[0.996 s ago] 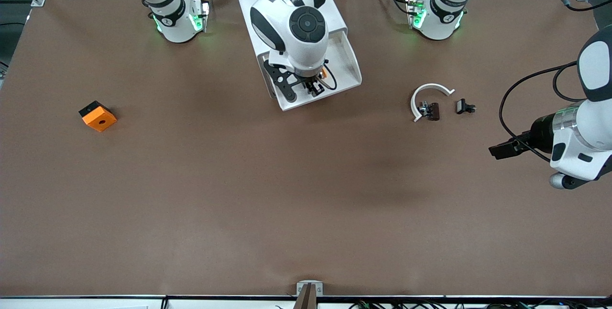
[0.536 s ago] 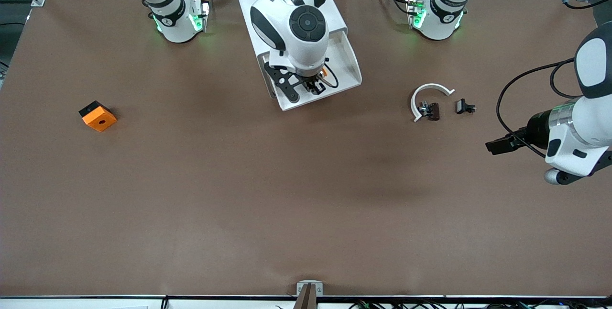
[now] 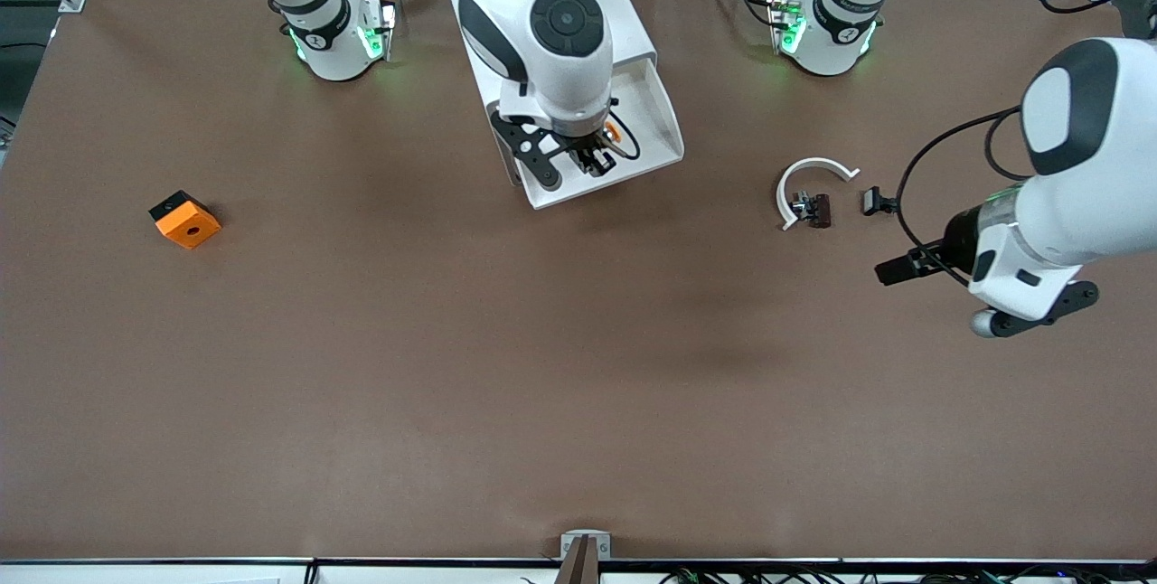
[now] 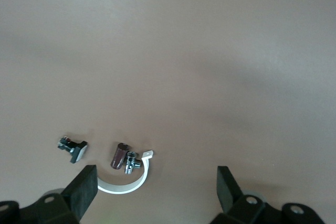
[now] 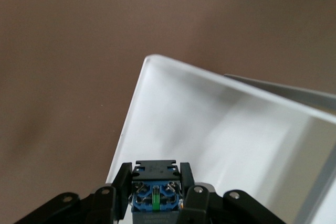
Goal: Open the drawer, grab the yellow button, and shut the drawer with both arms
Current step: 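Lift the button out with the right gripper while the left gripper returns, then push the drawer shut with the left gripper while the right gripper moves away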
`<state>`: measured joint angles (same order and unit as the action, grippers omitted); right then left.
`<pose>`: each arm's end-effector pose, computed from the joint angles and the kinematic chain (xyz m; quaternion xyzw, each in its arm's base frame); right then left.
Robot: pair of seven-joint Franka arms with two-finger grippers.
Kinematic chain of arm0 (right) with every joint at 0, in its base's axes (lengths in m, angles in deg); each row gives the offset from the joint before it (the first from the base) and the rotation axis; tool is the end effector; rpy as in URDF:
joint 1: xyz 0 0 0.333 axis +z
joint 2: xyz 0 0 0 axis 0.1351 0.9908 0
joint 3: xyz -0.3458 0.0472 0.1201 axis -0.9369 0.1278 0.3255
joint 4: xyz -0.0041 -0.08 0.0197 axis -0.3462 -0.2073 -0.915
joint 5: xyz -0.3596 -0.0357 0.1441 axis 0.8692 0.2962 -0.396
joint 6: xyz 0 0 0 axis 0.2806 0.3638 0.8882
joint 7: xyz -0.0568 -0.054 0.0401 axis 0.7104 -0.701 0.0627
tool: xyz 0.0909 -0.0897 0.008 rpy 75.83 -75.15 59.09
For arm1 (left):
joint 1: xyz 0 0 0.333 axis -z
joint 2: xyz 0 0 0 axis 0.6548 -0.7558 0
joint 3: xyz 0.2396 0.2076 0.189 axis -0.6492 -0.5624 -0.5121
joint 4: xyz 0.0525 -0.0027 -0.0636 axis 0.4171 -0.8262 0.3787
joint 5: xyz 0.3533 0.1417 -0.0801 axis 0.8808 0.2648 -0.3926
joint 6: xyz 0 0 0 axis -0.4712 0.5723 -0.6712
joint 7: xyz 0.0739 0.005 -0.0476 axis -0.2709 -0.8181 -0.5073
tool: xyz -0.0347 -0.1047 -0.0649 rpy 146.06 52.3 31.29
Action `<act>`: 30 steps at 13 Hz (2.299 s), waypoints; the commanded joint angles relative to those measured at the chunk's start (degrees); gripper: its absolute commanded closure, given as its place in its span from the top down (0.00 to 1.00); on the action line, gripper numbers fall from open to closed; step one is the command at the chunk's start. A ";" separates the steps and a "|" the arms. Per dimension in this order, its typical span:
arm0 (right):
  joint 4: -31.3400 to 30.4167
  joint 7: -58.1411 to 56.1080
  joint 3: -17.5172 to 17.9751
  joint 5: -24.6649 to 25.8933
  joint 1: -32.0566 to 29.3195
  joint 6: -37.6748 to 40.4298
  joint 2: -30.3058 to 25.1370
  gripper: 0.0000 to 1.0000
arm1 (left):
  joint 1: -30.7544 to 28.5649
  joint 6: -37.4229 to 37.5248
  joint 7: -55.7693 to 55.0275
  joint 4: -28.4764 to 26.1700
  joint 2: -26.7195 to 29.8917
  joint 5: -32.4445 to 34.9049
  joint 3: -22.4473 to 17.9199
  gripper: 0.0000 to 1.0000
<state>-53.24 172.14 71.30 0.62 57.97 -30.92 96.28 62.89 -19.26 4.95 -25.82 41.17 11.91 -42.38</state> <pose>0.4630 0.5215 0.4879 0.9028 -0.4228 -0.0755 0.0223 0.6403 -0.1125 0.5243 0.9843 0.1574 -0.0742 0.0309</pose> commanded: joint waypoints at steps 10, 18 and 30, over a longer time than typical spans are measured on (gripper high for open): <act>-1.52 -41.63 0.05 -0.70 -20.39 14.16 -10.42 0.13 | 1.75 -14.54 -9.63 -14.00 4.14 4.40 11.72 1.00; -12.05 -78.92 0.05 5.44 -37.36 5.67 -11.30 0.14 | 11.66 -20.97 -29.50 -15.86 -0.69 4.40 16.14 1.00; -24.81 -96.52 -0.03 12.92 -48.71 -17.37 -4.01 0.14 | 21.61 -16.93 -40.24 -16.38 -2.28 1.25 21.05 1.00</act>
<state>-77.76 76.84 70.27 12.03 11.05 -46.77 90.83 84.60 -37.64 -34.20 -41.83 37.95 14.51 -22.78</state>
